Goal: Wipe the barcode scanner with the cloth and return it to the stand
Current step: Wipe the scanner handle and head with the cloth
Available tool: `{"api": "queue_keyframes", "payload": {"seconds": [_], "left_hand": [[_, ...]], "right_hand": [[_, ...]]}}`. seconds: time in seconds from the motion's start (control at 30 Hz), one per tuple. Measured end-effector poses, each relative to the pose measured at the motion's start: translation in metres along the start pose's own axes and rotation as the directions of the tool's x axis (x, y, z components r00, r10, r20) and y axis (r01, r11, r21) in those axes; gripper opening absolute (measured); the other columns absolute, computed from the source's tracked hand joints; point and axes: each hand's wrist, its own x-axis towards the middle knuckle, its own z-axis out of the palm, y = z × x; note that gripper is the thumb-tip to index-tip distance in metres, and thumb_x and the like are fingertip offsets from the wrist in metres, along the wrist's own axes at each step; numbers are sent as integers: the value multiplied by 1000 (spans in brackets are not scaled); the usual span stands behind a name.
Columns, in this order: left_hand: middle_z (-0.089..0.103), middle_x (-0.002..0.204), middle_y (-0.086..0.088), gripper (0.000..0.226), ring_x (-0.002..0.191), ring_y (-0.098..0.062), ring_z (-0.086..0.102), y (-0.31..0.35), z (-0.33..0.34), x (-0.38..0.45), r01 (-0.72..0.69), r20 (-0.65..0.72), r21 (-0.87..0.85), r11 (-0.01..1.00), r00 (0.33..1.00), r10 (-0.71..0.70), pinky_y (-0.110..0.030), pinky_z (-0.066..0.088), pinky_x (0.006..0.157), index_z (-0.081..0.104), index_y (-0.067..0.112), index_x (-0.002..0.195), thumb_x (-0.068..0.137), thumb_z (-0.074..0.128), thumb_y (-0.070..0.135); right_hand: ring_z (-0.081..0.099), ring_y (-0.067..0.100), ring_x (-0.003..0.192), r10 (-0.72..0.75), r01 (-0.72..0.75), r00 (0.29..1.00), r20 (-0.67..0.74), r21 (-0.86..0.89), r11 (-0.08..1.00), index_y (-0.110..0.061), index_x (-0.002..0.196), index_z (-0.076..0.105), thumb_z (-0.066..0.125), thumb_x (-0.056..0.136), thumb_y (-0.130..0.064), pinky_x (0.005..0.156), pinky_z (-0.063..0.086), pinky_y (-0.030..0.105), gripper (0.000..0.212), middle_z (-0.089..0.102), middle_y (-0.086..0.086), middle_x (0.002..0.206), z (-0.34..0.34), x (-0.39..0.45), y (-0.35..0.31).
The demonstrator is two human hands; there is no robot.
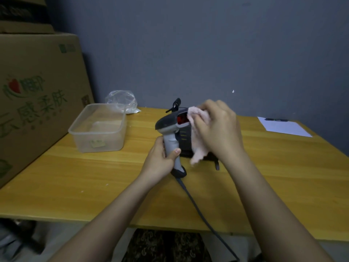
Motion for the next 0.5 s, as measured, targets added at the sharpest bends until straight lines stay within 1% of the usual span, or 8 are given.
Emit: {"api": "queue_keyframes", "payload": {"seconds": [0.1,0.17,0.27,0.3,0.37,0.4,0.47,0.5], "left_hand": [[62,112,-3,38,100,-21,62,0,1,1,-21,-17,-9,1000,1000,21,-49,53,85,44,19,119,86,60,31],[61,111,-2,38,100,-22,61,-1,0,2,-35,-23,21,999,999,35,-47,53,83,44,19,119,87,59,32],[58,103,-1,37,91,-22,57,-2,-2,3,-53,-48,73,996,997,56,-35,48,67,44,15,119,88,57,32],[58,104,-1,37,93,-21,57,-3,-2,4,-62,-54,77,995,996,66,-35,48,68,44,16,119,88,57,31],[58,107,2,36,97,-19,57,-3,-3,3,-69,-53,103,992,996,75,-35,48,74,44,16,119,89,57,30],[56,104,3,35,95,-18,56,-2,-3,3,-70,-54,120,990,996,77,-32,46,71,44,15,118,89,57,29],[52,94,5,33,85,-15,53,-1,-3,3,-73,-67,128,989,994,82,-20,38,58,43,13,116,89,56,27],[50,92,6,33,81,-13,50,-1,-3,4,-76,-72,134,988,994,86,-16,33,54,43,12,116,89,56,26]], "right_hand": [[57,25,77,-90,88,996,19,54,995,-9,94,64,62,83,-13,61,35,27,12,59,9,93,1,-3,-3],[58,29,81,-65,64,997,44,23,998,-8,97,63,59,84,-12,63,32,27,14,59,11,96,4,-4,-6],[57,23,75,-158,154,986,55,65,986,-6,96,64,60,86,-14,59,36,27,13,62,10,90,3,-3,-5],[58,23,75,-154,150,987,53,70,986,-6,95,64,60,86,-14,59,37,27,13,62,10,90,3,-3,-5],[59,27,78,-83,82,996,26,45,996,-7,94,62,59,86,-16,62,34,27,12,62,11,90,5,-3,-4],[58,27,77,-84,83,996,16,50,995,-7,93,62,60,87,-15,63,33,27,11,61,11,89,7,-3,-4],[54,19,73,-143,140,990,15,109,984,-6,92,63,60,87,-14,62,33,23,10,62,9,87,10,-6,-6],[55,19,73,-144,141,989,16,122,982,-6,91,63,60,86,-14,62,34,22,10,62,8,87,11,-6,-7]]}}
